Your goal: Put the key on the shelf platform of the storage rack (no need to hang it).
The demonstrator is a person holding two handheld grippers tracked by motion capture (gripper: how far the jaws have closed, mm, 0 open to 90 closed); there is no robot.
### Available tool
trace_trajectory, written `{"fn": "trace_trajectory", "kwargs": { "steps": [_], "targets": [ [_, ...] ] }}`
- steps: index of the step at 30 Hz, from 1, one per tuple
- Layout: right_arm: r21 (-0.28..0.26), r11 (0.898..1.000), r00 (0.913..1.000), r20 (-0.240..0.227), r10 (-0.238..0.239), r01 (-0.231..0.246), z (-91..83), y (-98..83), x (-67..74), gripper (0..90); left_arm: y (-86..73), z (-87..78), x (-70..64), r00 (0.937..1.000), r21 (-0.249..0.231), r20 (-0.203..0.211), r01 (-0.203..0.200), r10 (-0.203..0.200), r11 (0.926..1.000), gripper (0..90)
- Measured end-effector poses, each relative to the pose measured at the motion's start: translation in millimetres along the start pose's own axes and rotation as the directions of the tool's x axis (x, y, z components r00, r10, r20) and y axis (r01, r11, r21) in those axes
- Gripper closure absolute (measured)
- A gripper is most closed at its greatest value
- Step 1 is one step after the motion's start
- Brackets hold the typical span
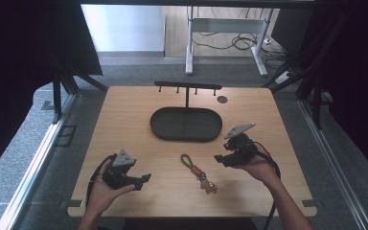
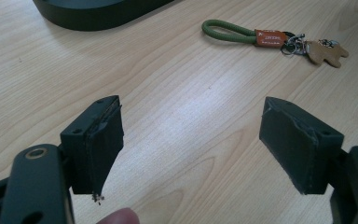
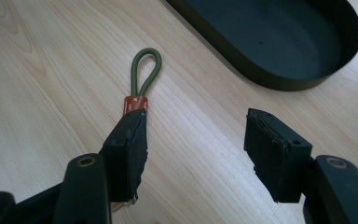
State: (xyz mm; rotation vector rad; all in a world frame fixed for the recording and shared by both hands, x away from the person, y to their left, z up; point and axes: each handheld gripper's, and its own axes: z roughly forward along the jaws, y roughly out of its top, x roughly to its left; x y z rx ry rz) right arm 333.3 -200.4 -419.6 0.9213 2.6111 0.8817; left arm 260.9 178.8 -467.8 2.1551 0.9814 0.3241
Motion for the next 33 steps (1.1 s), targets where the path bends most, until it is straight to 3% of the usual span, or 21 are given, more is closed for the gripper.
{"fn": "trace_trajectory", "kwargs": {
  "steps": [5, 16, 22, 33],
  "targets": [
    [0.002, 1.0, 0.9996, -0.01, -0.025, 0.025, 3.2, 5.0, 7.5, 41.7, -0.1, -1.4, 1.3, 1.0, -0.007, 0.0, 0.002, -0.002, 1.0, 21.9],
    [0.08, 0.995, 0.9979, -0.039, -0.052, 0.055, 30.5, 17.2, 14.7, 42.2, -0.7, -1.9, 2.8, 1.0, -0.009, 0.003, 0.006, -0.006, 0.9999, 21.9],
    [0.143, 0.987, 0.9967, -0.049, -0.065, 0.071, 50.9, 19.5, 25.6, 42.4, 0.0, -3.1, 1.9, 1.0, -0.013, 0.003, 0.0, 0.0, 0.9999, 21.9],
    [0.199, 0.975, 0.9934, -0.079, -0.084, 0.098, 74.7, 16.4, 35.3, 43.0, 1.0, -4.9, -0.2, 1.0, -0.016, 0.002, -0.004, 0.005, 0.9999, 21.9]
  ]
}}
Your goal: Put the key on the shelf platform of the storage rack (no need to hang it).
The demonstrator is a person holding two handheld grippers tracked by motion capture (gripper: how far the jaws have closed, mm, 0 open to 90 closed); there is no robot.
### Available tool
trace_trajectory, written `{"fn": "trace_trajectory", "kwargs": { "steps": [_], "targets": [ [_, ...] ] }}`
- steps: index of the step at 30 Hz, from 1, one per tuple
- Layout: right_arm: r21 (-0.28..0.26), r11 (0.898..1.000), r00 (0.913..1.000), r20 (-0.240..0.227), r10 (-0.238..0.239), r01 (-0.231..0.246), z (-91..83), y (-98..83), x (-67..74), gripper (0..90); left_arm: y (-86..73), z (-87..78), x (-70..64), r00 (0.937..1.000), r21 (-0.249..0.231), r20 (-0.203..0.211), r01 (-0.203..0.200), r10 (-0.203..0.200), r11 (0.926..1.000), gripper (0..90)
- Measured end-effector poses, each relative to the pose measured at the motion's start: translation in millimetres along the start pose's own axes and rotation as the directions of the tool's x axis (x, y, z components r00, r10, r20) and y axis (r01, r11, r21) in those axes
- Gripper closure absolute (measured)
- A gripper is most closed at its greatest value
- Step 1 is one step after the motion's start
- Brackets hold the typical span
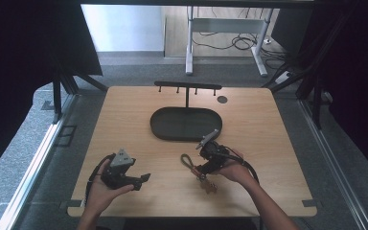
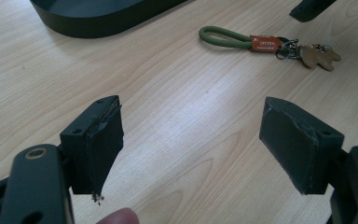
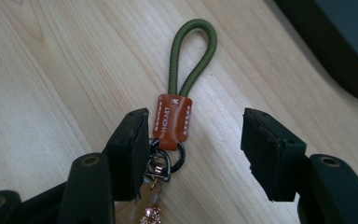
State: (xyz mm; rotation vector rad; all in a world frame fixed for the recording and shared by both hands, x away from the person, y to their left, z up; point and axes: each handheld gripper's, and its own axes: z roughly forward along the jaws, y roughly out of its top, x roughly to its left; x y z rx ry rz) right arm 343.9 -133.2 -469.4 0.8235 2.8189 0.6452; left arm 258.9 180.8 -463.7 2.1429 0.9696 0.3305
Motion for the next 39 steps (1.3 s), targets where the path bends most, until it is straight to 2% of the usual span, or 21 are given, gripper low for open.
{"fn": "trace_trajectory", "kwargs": {
  "steps": [8, 19, 39],
  "targets": [
    [0.041, 0.999, 0.9998, -0.003, -0.022, 0.022, 12.5, 0.4, 5.4, 43.2, 0.3, 0.9, -0.9, 1.0, 0.001, 0.002, -0.003, 0.003, 1.0, 21.8],
    [0.07, 0.997, 0.9994, -0.009, -0.033, 0.033, 26.7, 1.0, 8.9, 43.5, 0.7, 3.3, -2.8, 0.9999, 0.006, 0.005, -0.01, 0.01, 0.9999, 21.9],
    [0.104, 0.993, 0.9987, -0.009, -0.049, 0.05, 41.1, 3.6, 15.7, 47.2, 1.0, 4.7, -4.4, 0.9999, 0.009, 0.01, -0.011, 0.011, 0.9999, 21.8]
  ]
}}
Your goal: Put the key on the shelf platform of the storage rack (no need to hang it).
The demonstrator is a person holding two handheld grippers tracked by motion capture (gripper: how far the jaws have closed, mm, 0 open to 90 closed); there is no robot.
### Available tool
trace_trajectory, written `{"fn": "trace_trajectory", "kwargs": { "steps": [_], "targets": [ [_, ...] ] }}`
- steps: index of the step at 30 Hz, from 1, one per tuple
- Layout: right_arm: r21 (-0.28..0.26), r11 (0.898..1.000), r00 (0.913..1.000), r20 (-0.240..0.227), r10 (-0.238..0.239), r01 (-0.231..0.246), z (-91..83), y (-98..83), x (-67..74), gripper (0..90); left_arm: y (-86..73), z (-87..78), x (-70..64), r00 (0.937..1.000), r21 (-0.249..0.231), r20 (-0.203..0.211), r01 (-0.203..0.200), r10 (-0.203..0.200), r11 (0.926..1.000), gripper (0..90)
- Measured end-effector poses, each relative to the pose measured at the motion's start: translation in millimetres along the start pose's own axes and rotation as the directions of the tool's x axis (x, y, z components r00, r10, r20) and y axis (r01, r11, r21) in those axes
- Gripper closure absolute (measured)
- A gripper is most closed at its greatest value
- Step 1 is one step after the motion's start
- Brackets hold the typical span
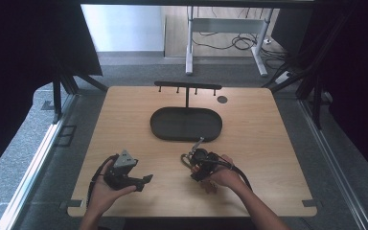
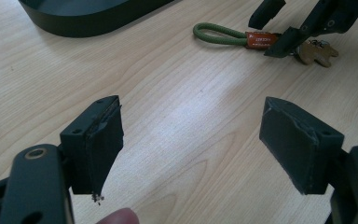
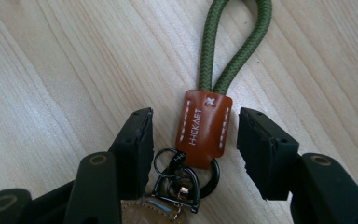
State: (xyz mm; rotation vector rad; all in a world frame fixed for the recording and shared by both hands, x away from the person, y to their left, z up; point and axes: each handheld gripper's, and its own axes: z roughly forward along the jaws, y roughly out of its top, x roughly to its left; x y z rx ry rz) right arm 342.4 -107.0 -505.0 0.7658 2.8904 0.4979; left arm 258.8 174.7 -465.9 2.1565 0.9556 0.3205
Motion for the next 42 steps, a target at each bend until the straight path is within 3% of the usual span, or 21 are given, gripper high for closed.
{"fn": "trace_trajectory", "kwargs": {
  "steps": [6, 12, 23, 28, 35, 42],
  "targets": [
    [0.004, 1.0, 1.0, 0.003, 0.002, -0.002, 3.1, 2.8, 1.5, 51.7, 0.0, -0.5, 0.8, 1.0, -0.001, -0.003, 0.0, 0.0, 1.0, 21.8],
    [0.017, 1.0, 0.9996, -0.019, 0.023, -0.023, 2.4, 3.9, -0.4, 64.6, 0.1, 0.0, 0.1, 1.0, 0.001, -0.002, 0.001, -0.001, 1.0, 21.8],
    [0.039, 0.999, 0.9988, -0.037, 0.031, -0.029, 0.2, 4.4, -5.1, 66.7, -0.1, -0.6, 1.1, 1.0, 0.0, -0.005, 0.001, -0.001, 1.0, 21.8],
    [0.029, 0.999, 0.9993, -0.03, 0.021, -0.02, -12.4, 4.0, -5.8, 66.8, 0.0, -2.7, 1.4, 0.9999, -0.004, -0.01, 0.004, -0.004, 1.0, 21.8],
    [-0.02, 1.0, 0.9999, -0.007, 0.01, -0.01, -49.4, 4.5, -8.0, 66.8, 0.5, -3.7, 1.6, 0.9999, -0.005, -0.01, -0.002, 0.002, 1.0, 21.8],
    [-0.042, 0.999, 0.9998, 0.019, 0.008, -0.007, -67.9, 5.6, -12.3, 66.8, -0.3, -5.0, 3.5, 0.9999, -0.01, -0.014, 0.008, -0.008, 0.9999, 21.8]
  ]
}}
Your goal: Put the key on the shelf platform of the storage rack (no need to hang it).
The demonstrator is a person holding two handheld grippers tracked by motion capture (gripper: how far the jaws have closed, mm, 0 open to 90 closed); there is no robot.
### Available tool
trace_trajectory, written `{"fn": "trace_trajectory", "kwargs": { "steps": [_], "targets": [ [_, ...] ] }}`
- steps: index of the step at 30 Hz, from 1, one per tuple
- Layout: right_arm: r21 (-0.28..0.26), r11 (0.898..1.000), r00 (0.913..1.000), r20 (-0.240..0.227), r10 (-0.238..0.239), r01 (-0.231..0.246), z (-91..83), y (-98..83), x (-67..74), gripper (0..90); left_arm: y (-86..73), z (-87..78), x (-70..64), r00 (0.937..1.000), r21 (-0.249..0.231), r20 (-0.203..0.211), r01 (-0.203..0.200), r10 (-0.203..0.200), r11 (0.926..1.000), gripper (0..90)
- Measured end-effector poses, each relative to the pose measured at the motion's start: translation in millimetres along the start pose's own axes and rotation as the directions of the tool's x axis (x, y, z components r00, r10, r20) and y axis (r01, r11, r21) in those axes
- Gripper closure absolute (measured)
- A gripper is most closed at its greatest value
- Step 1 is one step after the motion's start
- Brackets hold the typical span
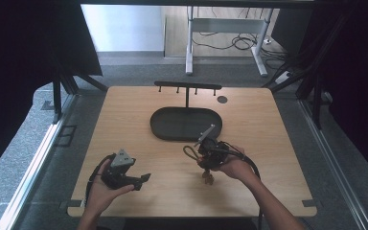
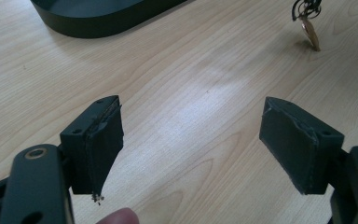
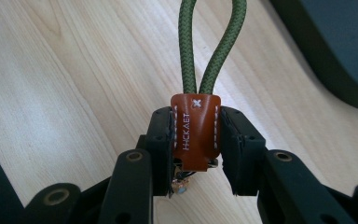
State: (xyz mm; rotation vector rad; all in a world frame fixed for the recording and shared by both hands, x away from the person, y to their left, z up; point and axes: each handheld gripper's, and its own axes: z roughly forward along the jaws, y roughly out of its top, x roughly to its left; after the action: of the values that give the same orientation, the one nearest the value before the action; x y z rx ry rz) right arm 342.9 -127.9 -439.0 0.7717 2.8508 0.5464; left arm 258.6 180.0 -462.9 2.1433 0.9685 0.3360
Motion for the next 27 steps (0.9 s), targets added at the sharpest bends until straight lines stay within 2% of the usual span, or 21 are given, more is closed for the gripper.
{"fn": "trace_trajectory", "kwargs": {
  "steps": [10, 27],
  "targets": [
    [-0.019, 1.0, 0.9999, 0.014, 0.003, -0.003, -14.1, 5.3, -4.7, 66.8, 0.0, 1.1, -0.4, 1.0, 0.004, 0.001, -0.001, 0.001, 1.0, 21.8],
    [-0.027, 1.0, 0.9996, 0.027, 0.007, -0.007, -20.5, 16.8, -14.8, 66.8, -0.2, 1.5, -0.2, 1.0, 0.005, -0.001, -0.002, 0.002, 1.0, 21.8]
  ]
}}
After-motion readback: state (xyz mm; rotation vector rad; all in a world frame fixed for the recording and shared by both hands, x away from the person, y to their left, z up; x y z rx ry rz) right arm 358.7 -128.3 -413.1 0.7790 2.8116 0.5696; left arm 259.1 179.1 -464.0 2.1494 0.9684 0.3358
